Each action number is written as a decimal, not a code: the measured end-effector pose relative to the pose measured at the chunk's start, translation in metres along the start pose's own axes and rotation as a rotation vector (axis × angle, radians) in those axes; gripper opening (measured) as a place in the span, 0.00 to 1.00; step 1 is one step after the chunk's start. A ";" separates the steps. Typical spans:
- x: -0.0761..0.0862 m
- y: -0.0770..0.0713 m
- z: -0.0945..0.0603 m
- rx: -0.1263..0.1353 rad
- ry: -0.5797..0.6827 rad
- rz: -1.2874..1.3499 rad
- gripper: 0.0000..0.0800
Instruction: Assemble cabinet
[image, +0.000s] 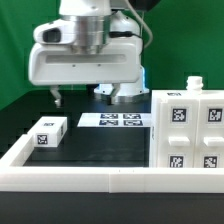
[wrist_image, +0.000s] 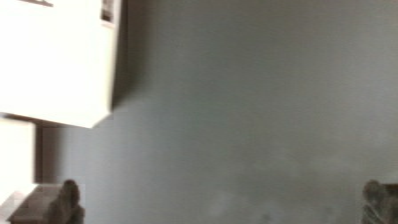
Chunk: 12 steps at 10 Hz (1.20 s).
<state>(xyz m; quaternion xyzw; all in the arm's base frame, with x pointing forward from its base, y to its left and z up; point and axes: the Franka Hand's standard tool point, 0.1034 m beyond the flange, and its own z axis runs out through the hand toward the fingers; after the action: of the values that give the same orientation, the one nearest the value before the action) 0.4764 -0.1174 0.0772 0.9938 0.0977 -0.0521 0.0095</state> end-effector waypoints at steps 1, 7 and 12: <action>-0.002 0.007 0.000 -0.001 -0.001 0.008 1.00; -0.035 0.072 0.018 -0.031 -0.011 0.090 1.00; -0.033 0.061 0.029 -0.033 -0.025 0.077 1.00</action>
Offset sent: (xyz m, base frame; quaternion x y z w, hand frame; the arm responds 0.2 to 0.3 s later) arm 0.0000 -0.0300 0.0000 0.0000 0.0000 0.0000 1.0000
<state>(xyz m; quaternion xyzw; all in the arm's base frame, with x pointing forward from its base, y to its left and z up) 0.4530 -0.1840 0.0524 0.9958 0.0604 -0.0627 0.0292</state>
